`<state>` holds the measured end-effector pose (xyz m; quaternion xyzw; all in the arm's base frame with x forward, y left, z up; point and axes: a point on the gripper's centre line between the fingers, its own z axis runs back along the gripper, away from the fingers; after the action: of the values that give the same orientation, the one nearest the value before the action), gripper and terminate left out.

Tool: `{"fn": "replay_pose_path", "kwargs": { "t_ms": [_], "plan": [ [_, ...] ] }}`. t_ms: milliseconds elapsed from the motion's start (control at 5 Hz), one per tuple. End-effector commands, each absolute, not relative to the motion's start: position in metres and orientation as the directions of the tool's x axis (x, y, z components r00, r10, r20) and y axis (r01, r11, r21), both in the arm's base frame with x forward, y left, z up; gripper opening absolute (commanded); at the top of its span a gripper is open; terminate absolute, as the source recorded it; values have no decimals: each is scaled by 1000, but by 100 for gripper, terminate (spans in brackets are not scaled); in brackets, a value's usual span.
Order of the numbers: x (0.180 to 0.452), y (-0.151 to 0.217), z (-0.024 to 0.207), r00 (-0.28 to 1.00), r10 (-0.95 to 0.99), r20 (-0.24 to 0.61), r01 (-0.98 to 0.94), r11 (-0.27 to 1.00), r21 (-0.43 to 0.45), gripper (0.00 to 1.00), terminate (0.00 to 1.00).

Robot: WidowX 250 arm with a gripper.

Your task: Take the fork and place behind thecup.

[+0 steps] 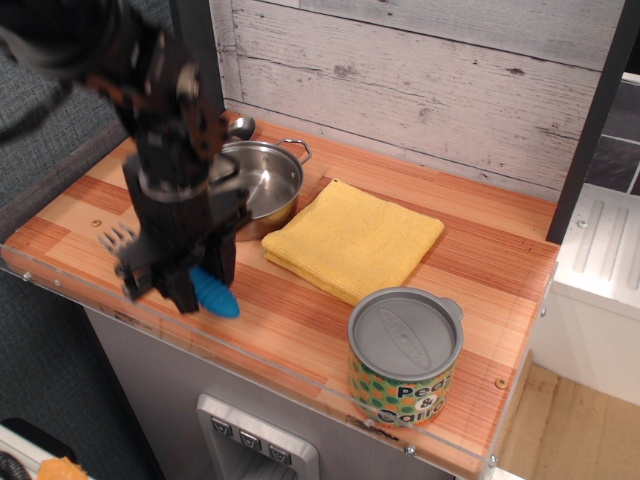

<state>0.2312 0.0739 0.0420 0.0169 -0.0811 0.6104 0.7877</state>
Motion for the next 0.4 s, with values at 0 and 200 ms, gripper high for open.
{"fn": "replay_pose_path", "kwargs": {
  "t_ms": [0,200],
  "plan": [
    [246,42,99,347,929,126,-917,364,-163,0,0],
    [261,17,112,497,855,148,-837,518,-176,0,0]
  ]
}}
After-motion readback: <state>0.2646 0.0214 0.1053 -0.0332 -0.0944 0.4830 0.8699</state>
